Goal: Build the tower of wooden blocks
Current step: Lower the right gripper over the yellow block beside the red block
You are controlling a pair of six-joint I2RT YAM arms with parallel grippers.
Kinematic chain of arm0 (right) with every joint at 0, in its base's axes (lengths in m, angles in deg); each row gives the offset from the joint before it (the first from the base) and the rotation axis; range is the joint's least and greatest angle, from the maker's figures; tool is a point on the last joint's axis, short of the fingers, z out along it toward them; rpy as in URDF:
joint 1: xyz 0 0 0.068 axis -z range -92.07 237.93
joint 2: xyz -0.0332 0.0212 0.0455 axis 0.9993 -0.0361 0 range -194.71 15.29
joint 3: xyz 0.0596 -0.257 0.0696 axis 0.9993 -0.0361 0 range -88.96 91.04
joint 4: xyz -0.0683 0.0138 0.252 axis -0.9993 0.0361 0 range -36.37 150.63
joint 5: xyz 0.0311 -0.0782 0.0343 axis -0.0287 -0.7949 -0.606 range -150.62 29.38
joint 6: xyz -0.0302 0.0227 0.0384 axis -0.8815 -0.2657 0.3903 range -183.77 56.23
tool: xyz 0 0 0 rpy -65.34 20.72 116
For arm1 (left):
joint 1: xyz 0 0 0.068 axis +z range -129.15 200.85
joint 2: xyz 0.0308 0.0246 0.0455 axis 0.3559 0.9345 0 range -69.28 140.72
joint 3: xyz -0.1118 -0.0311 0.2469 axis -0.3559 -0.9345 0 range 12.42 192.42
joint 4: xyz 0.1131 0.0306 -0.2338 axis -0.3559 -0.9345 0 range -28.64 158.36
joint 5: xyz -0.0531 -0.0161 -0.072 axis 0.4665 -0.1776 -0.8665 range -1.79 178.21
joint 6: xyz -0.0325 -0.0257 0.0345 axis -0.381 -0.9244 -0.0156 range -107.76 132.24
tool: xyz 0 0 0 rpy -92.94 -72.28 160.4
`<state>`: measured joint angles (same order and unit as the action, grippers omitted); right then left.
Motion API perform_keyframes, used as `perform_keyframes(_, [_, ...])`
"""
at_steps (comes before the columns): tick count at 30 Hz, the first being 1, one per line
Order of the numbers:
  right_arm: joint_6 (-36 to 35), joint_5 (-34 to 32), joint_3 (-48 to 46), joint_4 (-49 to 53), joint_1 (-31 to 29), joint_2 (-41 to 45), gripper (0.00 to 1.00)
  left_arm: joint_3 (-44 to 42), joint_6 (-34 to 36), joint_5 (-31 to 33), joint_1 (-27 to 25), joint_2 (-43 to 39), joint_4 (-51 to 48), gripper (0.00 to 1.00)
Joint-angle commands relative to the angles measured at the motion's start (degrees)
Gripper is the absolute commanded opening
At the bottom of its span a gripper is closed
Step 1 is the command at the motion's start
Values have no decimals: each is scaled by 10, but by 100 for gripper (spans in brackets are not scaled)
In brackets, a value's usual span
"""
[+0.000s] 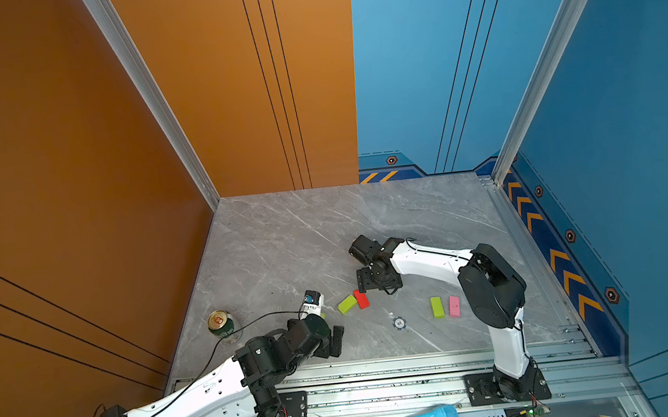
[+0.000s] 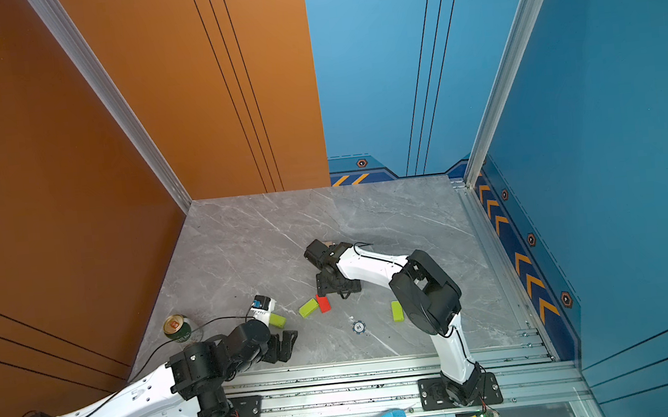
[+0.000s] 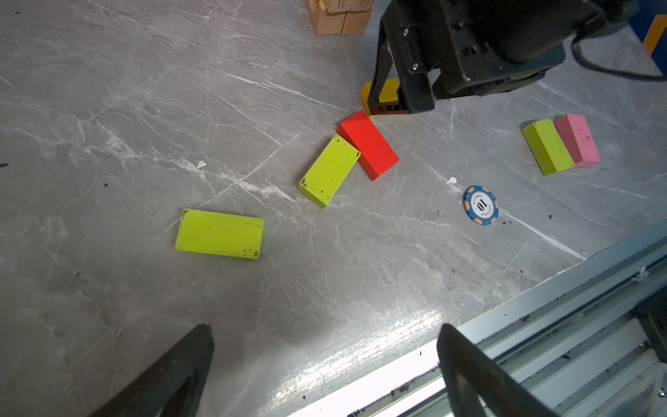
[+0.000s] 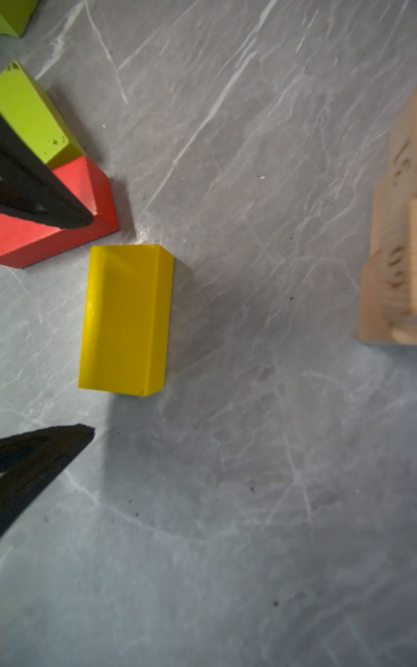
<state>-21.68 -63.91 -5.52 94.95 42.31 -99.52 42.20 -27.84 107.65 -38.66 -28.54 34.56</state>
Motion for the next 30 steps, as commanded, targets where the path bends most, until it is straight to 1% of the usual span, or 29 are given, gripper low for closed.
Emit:
perform_keyframes(1, [11,-23,16,13,3,-13,85,-2,14,-21,13,-1,9,98])
perform_keyframes(8, [18,-28,30,21,6,-27,80,-4,24,-39,36,-5,12,98])
perform_keyframes(12, [19,-28,33,22,6,-34,77,-7,28,-47,43,-9,12,98])
perform_keyframes(18, [21,-27,33,22,9,-37,70,-13,29,-56,52,-16,12,98])
perform_keyframes(22, [20,-26,34,22,8,-37,68,-17,29,-59,57,-20,12,98])
perform_keyframes(24, [19,-25,36,22,9,-37,69,-17,29,-62,59,-20,12,98])
perform_keyframes(25, [20,-23,36,22,10,-51,69,-17,30,-63,60,-20,12,98])
perform_keyframes(28, [21,-22,39,22,10,-54,74,-17,29,-65,63,-20,12,98])
perform_keyframes(30, [22,-22,43,22,11,-56,75,-17,29,-66,64,-20,12,98])
